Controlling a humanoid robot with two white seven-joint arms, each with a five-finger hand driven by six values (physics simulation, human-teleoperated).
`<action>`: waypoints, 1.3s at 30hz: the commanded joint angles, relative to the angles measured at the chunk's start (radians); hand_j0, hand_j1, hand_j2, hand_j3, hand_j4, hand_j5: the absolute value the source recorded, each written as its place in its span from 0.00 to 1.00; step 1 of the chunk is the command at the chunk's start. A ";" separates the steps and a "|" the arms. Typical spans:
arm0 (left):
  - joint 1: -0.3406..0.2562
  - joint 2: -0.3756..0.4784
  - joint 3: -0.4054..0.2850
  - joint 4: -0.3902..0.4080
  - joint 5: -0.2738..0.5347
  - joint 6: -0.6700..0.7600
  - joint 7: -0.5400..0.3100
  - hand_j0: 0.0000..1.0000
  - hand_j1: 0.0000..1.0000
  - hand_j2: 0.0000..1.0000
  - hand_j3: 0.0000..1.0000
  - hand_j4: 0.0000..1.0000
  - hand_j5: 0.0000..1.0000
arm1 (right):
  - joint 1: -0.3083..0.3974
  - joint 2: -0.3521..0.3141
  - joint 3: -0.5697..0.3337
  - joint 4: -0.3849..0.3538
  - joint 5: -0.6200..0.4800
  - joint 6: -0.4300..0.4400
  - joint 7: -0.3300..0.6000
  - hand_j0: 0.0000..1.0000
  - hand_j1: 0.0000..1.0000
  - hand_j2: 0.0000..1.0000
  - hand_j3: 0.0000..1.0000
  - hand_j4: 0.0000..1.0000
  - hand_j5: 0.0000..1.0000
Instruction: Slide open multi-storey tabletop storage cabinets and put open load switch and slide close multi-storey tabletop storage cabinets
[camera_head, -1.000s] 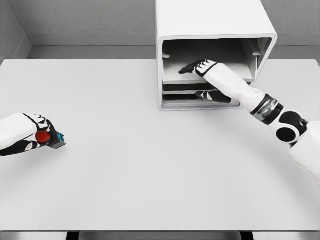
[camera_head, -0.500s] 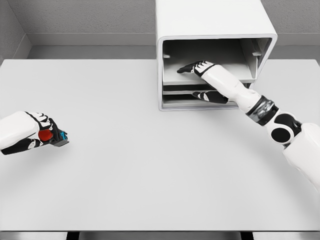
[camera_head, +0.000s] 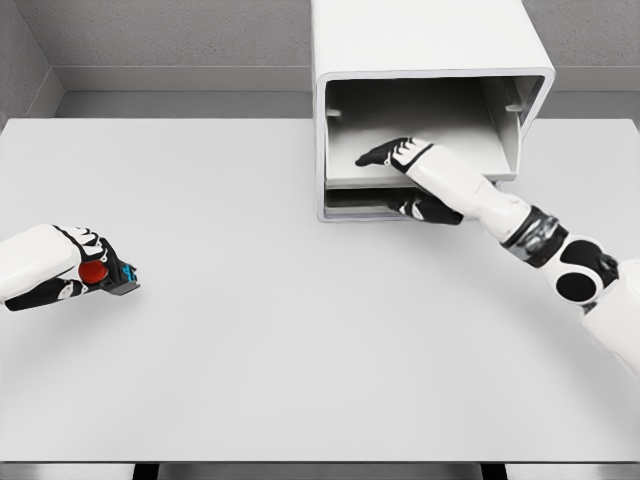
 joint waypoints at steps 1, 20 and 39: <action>0.000 0.000 0.009 -0.003 0.008 0.003 0.001 0.40 0.40 0.40 0.40 0.40 0.40 | 0.000 -0.056 -0.022 0.017 0.031 0.001 -0.001 0.81 0.81 0.81 0.81 0.81 0.81; 0.000 -0.006 0.009 -0.003 0.008 0.003 0.001 0.40 0.40 0.40 0.40 0.40 0.40 | 0.014 -0.169 -0.030 -0.055 0.011 0.001 -0.003 0.82 0.82 0.82 0.82 0.82 0.82; 0.000 -0.006 0.009 -0.003 0.008 0.003 0.001 0.40 0.40 0.40 0.40 0.40 0.40 | 0.051 -0.174 -0.028 -0.086 0.012 0.001 -0.001 0.82 0.82 0.82 0.82 0.82 0.82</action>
